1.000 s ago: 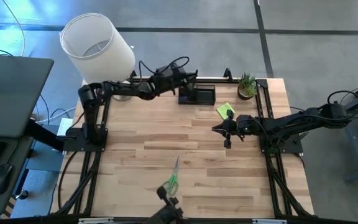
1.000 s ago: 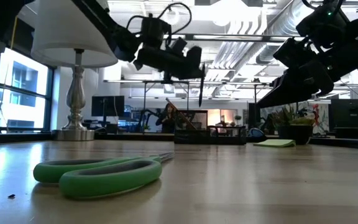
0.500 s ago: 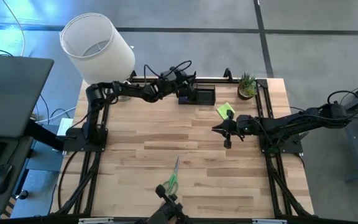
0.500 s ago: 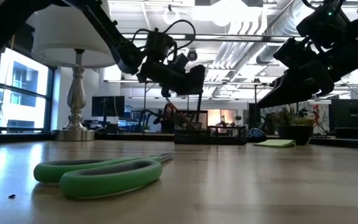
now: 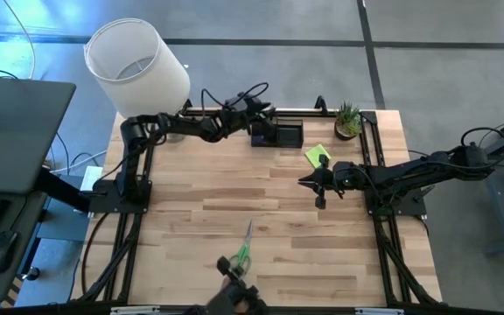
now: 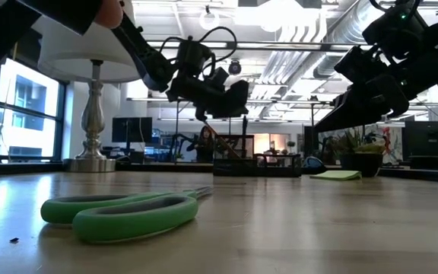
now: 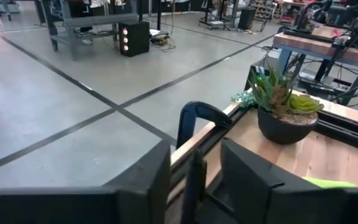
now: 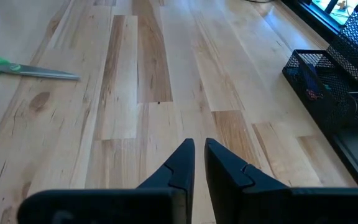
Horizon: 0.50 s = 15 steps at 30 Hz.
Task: Pick and place office supplies into organizer
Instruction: Put the black pen into the black desk organizer, then put the green scissors into the black desk organizer
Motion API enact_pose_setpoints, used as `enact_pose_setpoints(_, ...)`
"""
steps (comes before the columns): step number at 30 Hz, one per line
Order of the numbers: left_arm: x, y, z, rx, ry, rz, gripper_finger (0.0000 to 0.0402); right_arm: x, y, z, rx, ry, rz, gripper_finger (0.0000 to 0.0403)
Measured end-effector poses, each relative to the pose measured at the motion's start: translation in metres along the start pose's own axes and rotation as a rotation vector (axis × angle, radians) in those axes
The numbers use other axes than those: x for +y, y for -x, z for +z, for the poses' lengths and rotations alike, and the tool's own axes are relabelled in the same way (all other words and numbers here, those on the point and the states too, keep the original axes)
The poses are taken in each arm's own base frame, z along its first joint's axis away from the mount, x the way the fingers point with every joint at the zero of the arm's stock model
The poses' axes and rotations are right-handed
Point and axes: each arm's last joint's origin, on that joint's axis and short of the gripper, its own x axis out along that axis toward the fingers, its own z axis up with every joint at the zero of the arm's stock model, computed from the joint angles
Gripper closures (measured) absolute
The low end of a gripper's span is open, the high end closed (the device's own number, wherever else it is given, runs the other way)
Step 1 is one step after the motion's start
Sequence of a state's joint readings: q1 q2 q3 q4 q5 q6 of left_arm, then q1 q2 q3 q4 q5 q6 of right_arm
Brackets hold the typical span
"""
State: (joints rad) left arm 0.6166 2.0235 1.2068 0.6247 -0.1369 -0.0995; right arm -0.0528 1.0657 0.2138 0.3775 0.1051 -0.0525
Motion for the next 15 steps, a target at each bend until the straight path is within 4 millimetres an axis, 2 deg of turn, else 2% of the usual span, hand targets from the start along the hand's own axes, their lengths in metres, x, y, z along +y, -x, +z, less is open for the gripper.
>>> enact_pose_setpoints(4,0.008,-0.002,0.003,-0.008,-0.017,-0.012,0.0244,0.000,0.000,0.000,0.000,0.000,0.000,0.0374)
enact_pose_setpoints(9,0.016,-0.005,0.012,-0.028,-0.013,-0.025,0.0225,0.000,0.000,0.000,0.003,0.000,0.000,0.0373)
enact_pose_setpoints(15,0.011,0.004,0.043,-0.096,-0.015,-0.116,0.0222,0.000,0.000,-0.002,0.023,0.003,-0.018,0.0374)
